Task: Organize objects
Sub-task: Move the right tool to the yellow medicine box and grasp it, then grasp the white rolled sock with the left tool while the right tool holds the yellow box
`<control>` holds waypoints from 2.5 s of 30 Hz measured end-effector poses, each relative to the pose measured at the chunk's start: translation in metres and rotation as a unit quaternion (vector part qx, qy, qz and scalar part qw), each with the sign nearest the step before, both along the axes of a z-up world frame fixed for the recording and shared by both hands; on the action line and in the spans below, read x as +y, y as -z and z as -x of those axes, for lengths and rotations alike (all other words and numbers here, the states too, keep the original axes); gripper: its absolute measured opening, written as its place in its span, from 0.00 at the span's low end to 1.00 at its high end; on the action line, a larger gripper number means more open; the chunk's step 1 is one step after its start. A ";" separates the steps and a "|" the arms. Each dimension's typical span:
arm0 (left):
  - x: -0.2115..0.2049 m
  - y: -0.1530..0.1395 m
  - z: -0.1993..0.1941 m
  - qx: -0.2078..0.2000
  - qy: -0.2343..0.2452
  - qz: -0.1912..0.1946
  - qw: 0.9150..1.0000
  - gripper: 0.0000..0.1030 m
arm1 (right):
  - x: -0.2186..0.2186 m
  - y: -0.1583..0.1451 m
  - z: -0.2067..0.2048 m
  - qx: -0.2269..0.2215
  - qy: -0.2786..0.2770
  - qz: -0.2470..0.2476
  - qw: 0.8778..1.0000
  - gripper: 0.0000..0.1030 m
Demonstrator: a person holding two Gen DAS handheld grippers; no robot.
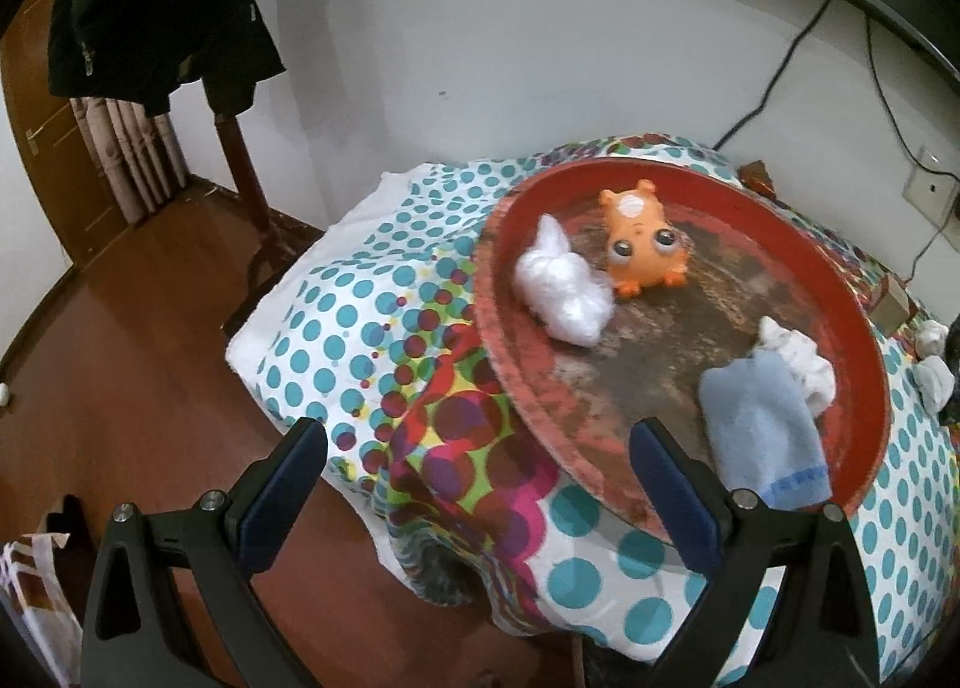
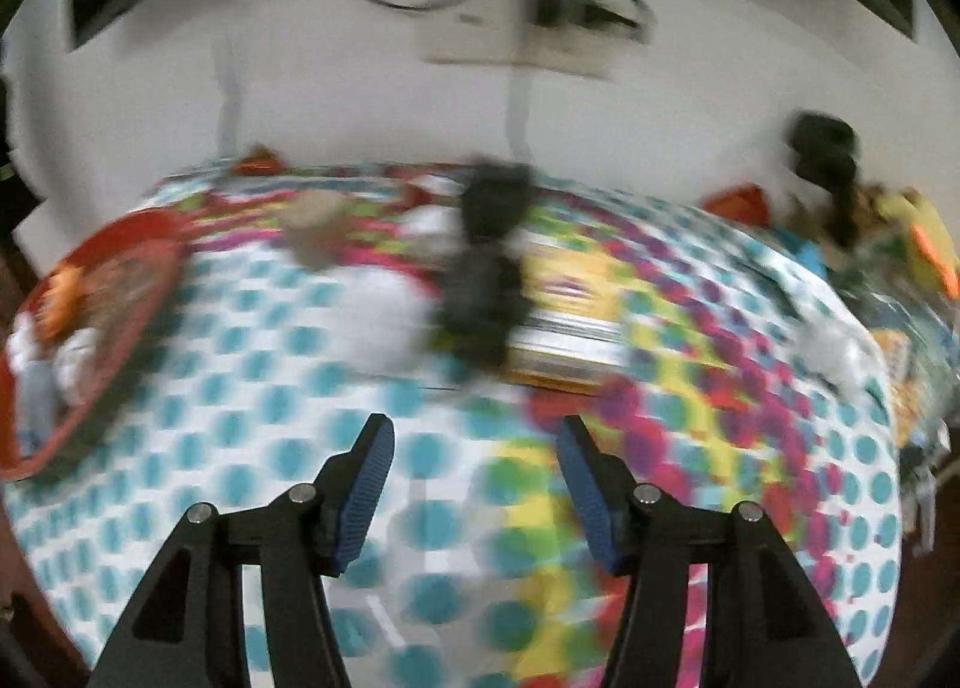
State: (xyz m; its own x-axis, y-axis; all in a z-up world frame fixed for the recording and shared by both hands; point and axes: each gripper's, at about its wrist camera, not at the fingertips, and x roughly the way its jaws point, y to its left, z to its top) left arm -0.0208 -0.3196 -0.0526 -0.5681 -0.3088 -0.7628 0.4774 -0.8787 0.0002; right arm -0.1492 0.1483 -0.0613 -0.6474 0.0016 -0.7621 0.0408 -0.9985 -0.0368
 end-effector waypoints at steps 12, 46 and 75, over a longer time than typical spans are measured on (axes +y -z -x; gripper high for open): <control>0.039 -0.015 0.004 0.002 0.056 -0.004 0.998 1.00 | 0.020 0.029 0.045 -0.015 0.020 -0.012 1.000 0.58; 0.325 -0.013 0.161 -0.052 0.304 -0.020 0.951 1.00 | 0.107 0.037 0.006 -0.016 0.024 0.006 1.000 0.52; 0.384 0.045 0.246 -0.083 0.293 -0.056 0.951 0.49 | 0.108 0.038 0.003 -0.016 0.019 0.010 1.000 0.52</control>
State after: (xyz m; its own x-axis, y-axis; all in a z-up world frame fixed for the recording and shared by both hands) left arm -0.2665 0.0643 -0.0973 -0.4857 0.1120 -0.8669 -0.0918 -0.9928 -0.0768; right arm -0.1521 0.2562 -0.0991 -0.6218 0.0100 -0.7832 0.0037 -0.9999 -0.0156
